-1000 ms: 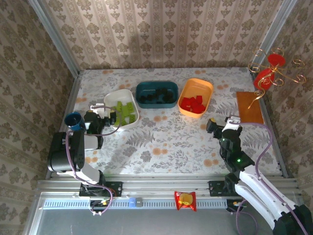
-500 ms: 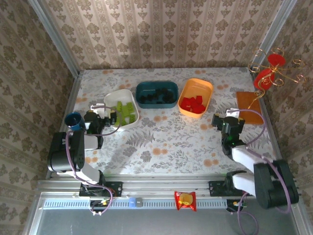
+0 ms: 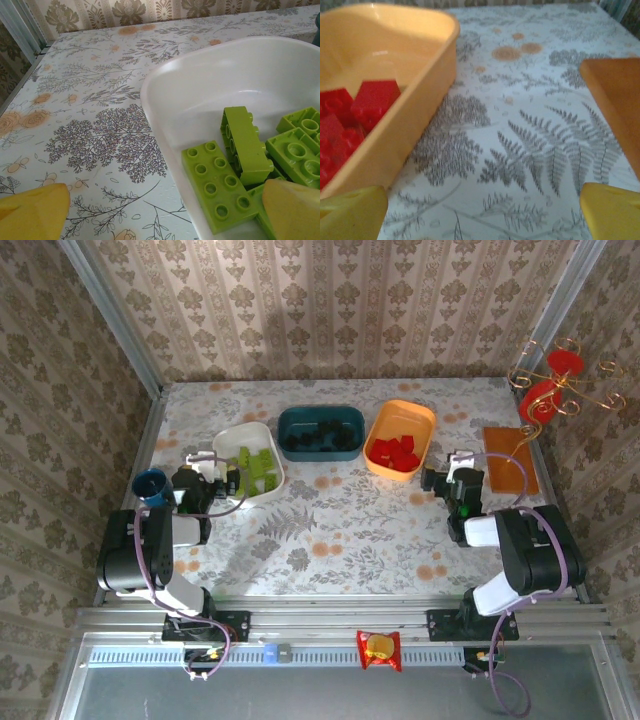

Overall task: Sort the legos into containers by color
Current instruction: Reset both arms

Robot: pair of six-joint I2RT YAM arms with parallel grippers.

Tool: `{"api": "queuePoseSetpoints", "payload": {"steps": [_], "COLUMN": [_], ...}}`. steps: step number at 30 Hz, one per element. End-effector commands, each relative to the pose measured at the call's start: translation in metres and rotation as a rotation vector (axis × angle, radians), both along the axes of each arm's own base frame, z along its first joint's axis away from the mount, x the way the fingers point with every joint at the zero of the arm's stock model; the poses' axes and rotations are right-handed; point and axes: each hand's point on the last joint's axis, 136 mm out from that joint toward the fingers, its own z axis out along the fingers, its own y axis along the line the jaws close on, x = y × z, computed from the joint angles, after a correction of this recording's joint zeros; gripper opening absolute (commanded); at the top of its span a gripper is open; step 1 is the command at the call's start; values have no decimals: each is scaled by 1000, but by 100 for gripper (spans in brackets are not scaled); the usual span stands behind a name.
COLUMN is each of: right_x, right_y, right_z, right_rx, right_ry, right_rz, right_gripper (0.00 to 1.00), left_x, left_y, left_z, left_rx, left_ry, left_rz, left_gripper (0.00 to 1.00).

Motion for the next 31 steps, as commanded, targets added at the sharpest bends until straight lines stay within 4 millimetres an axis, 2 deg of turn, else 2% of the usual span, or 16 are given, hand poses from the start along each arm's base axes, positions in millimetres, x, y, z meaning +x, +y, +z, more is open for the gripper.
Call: {"api": "queuePoseSetpoints", "payload": {"steps": [1,11,31], "right_x": [10,9,9], "right_y": [2,1,1], "right_z": [15,15,16], "right_rx": [5,2,0], "right_ry": [-45,-44,-46], "right_rz": [19,13,14], "right_gripper": [100,100,100], "left_x": [5,6,7], "left_y": [-1,6,6], "left_z": [6,6,6], "left_rx": [-13,7,6], "left_ry": [-16,-13,-14], "left_rz": [-9,46,48], "left_gripper": [100,100,100]}}
